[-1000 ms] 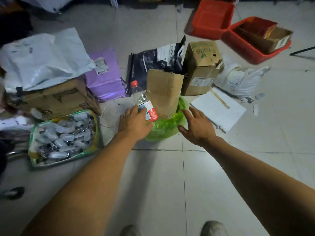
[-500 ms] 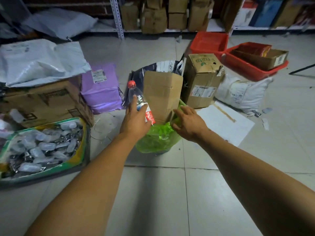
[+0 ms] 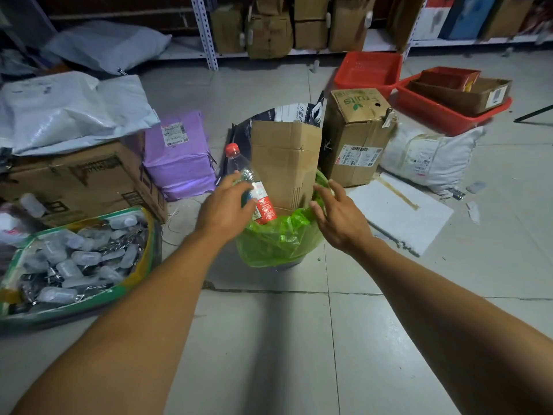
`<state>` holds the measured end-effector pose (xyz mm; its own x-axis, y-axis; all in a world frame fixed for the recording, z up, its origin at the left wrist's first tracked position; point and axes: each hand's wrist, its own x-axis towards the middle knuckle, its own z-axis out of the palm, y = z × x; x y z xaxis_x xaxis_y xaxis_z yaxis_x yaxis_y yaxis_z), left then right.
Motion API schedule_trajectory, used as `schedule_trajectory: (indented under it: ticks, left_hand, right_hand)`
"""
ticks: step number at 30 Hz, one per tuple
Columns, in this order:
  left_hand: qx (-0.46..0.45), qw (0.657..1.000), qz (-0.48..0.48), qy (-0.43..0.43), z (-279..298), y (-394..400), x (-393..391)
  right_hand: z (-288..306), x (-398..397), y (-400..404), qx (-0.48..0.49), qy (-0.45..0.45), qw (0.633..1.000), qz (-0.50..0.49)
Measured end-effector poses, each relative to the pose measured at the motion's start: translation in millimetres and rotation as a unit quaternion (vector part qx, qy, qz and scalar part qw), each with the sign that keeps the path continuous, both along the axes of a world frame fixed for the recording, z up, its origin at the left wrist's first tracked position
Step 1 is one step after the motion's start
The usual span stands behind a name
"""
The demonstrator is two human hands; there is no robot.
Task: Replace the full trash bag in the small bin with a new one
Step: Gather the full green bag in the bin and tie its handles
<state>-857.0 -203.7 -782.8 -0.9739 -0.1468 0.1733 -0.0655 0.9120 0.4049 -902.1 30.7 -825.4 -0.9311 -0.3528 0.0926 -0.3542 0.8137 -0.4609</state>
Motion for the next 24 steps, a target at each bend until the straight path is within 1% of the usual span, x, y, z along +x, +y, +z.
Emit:
schedule_trajectory:
  ticks: [2,4,5,8,10,11,14,16,18,20,22,24]
  left_hand:
    - [-0.015,0.999,0.017,0.039,6.3,-10.7,1.3]
    - [-0.013,0.998,0.045,0.028,4.7,-20.6,0.8]
    - [-0.003,0.998,0.065,0.01,2.1,-23.6,0.6]
    - [0.074,0.988,0.121,-0.064,-11.9,-27.7,1.2]
    - [0.139,0.976,0.125,-0.108,-18.8,-25.8,2.9]
    - [0.167,0.972,0.123,-0.113,-21.5,-24.2,3.8]
    - [0.209,0.963,0.155,-0.077,-25.0,-23.8,3.6]
    - [0.226,0.955,0.185,-0.052,-23.8,-24.7,2.5]
    - [0.236,0.948,0.207,-0.049,-22.9,-28.3,1.2]
    - [0.248,0.942,0.222,-0.05,-21.3,-30.8,1.3]
    - [0.274,0.931,0.239,-0.036,-16.7,-28.5,2.0]
    - [0.296,0.924,0.241,-0.036,-16.7,-25.0,1.4]
  right_hand:
    - [-2.8,-1.7,4.8,-0.029,0.008,0.999,-0.038]
    - [-6.8,-7.1,7.0,-0.064,-0.003,0.995,-0.08]
    - [-8.2,-10.7,6.6,-0.081,-0.025,0.991,-0.1]
    - [-10.7,-19.2,2.8,-0.14,-0.118,0.973,-0.139]
    - [-9.0,-21.7,1.0,-0.202,-0.147,0.955,-0.159]
    - [-8.4,-23.2,0.9,-0.218,-0.148,0.95,-0.17]
    - [-5.9,-25.0,2.6,-0.23,-0.137,0.944,-0.195]
    - [-3.6,-24.6,5.1,-0.254,-0.128,0.936,-0.209]
    - [-1.1,-22.8,7.7,-0.285,-0.118,0.926,-0.217]
    - [1.9,-20.5,8.1,-0.292,-0.114,0.925,-0.213]
    - [2.0,-20.9,6.6,-0.304,-0.121,0.921,-0.213]
    - [1.6,-21.4,5.0,-0.325,-0.132,0.908,-0.228]
